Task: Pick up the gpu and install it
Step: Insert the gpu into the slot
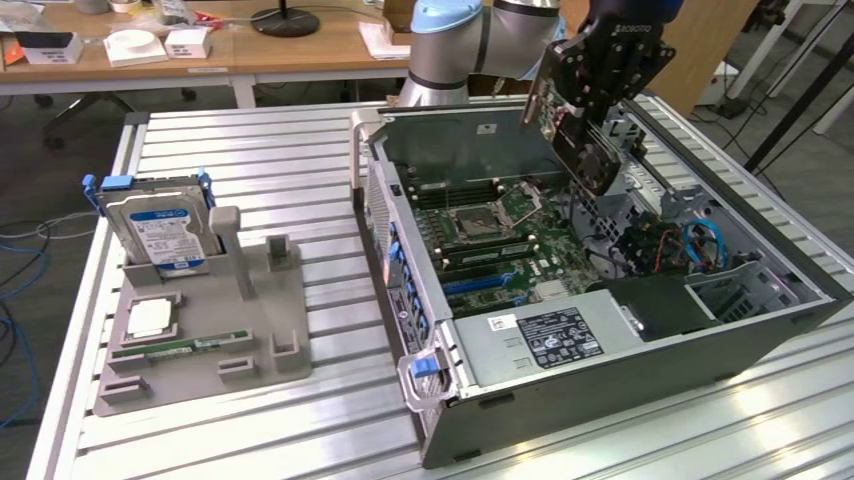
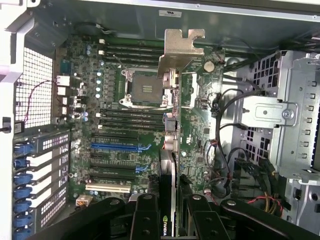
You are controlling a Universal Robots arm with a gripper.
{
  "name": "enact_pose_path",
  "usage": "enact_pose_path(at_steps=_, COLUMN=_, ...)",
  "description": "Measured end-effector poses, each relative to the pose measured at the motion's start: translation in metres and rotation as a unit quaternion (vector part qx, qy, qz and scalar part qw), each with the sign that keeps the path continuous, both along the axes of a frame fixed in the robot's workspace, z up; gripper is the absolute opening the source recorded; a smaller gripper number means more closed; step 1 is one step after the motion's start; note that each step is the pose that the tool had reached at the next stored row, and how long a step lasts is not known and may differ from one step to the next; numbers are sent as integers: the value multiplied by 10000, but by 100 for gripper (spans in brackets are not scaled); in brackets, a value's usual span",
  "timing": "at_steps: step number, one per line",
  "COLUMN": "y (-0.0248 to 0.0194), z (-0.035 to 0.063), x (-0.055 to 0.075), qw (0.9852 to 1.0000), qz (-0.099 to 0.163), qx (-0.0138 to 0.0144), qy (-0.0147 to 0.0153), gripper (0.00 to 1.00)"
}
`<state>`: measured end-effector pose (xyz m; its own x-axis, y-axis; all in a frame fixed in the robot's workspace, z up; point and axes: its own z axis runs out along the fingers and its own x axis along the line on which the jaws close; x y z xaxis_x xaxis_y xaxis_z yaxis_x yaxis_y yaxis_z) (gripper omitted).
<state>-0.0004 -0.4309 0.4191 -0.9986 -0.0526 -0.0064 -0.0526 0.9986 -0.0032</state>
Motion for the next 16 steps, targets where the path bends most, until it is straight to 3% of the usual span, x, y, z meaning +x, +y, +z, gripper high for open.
enact_pose_path(at_steps=16, y=0, z=0, x=0, qw=9997, qz=227, qx=0, qy=0, gripper=26)
